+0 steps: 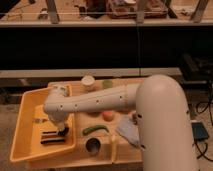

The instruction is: Wipe tray with brush

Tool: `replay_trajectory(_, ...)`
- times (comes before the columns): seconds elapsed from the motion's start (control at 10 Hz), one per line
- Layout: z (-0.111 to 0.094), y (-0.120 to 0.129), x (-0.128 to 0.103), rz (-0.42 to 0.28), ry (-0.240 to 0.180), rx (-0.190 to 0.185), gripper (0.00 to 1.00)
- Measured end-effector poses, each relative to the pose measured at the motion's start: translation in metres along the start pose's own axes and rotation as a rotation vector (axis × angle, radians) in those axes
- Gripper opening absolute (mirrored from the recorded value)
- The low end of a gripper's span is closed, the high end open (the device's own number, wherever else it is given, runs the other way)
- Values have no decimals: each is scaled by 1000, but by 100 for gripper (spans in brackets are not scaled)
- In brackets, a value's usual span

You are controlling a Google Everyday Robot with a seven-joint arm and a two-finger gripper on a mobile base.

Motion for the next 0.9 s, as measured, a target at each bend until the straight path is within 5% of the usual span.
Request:
replay_trajectory(0.5,23,-29,30,-36,-16,19,10)
replay_trajectory(0.9,24,-69,-1,-69,-31,79,10)
